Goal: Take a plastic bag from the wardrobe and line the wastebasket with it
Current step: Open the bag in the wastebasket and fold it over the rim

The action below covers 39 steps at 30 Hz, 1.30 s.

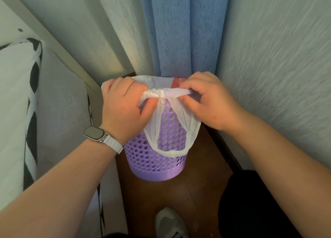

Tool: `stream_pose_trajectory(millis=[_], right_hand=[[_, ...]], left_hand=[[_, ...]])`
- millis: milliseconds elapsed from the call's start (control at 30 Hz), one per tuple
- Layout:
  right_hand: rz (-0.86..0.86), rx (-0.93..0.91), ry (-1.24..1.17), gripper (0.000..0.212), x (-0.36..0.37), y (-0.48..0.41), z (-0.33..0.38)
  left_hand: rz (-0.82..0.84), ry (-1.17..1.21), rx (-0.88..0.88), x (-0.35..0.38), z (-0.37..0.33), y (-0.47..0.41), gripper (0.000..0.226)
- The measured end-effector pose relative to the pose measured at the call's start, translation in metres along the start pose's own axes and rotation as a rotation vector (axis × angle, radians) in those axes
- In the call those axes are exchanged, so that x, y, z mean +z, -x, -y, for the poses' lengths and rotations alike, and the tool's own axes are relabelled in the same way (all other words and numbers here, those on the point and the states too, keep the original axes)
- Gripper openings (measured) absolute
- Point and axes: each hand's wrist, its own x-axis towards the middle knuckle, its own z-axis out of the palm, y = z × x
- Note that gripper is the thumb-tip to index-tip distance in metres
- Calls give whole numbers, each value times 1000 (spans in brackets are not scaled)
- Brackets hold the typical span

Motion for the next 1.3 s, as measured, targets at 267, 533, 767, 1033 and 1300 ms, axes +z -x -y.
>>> stream_pose_trajectory(millis=[267, 533, 767, 1033, 1300], right_hand=[[-171, -108, 198, 23, 36, 21, -15], [-141, -250, 265, 13, 68, 36, -34], [112, -233, 380, 19, 81, 46, -47], [427, -245, 399, 23, 94, 62, -33], [636, -190, 382, 27, 97, 70, -24]], left_hand=[[315, -46, 12, 6, 4, 14, 34], [574, -166, 117, 17, 16, 32, 33], [620, -225, 135, 32, 16, 57, 28], [847, -248, 110, 49, 14, 95, 37], [999, -247, 49, 55, 9, 105, 37]])
